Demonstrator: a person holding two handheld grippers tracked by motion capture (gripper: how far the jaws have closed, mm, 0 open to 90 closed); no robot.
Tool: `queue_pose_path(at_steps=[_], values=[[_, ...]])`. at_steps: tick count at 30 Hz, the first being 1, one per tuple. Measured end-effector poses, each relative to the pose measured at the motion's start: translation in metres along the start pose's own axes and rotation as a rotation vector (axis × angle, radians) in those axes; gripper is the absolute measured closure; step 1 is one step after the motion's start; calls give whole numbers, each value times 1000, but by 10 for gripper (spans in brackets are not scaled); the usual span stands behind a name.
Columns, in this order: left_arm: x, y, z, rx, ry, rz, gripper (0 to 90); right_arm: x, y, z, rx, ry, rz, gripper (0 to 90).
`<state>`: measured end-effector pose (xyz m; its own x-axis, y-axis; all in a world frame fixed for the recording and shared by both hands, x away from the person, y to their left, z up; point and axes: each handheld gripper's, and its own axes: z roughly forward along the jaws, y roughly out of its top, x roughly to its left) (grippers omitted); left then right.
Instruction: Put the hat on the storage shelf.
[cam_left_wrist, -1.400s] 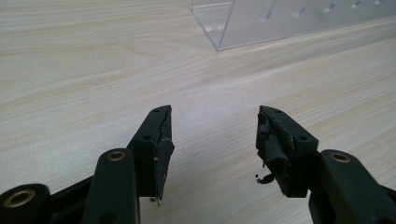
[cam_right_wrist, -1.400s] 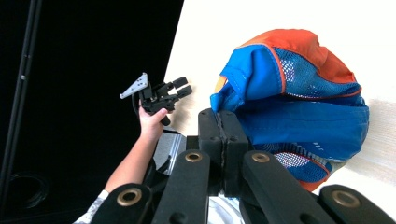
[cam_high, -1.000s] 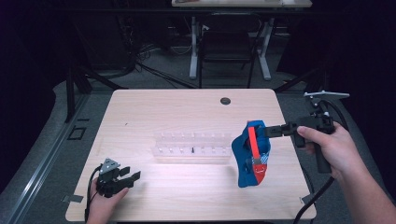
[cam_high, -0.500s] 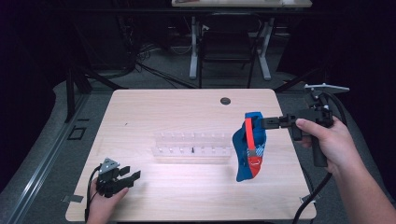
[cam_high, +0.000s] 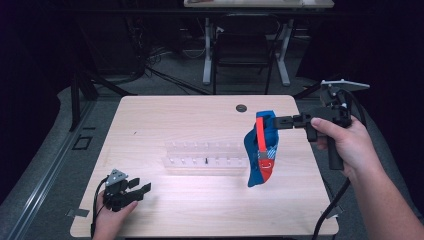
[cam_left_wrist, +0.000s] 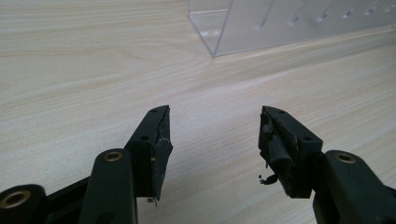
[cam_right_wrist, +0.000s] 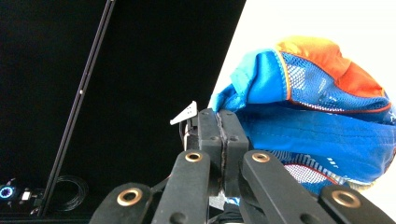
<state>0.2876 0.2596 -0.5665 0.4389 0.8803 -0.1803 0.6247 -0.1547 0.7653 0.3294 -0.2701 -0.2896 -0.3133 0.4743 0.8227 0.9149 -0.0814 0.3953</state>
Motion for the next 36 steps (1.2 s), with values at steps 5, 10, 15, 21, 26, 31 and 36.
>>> queue_pose_path(at_steps=[5,10,15,21,26,31,36], values=[[0,0,0,-1,-2,6,444,7,6,6,-4,15,-2,900],[0,0,0,-2,-3,7,444,12,11,10,-10,25,-11,900],[-1,0,0,-4,-2,9,444,18,16,18,-5,28,-19,900],[-1,0,-1,-5,-2,9,445,22,22,27,-4,38,-23,900],[-1,0,-1,-7,-5,8,446,23,28,34,-3,46,-21,900],[-2,1,-1,-8,-9,12,453,26,34,40,-10,51,-22,900],[-3,1,-1,-1,-11,19,456,27,39,44,-13,46,-23,900]])
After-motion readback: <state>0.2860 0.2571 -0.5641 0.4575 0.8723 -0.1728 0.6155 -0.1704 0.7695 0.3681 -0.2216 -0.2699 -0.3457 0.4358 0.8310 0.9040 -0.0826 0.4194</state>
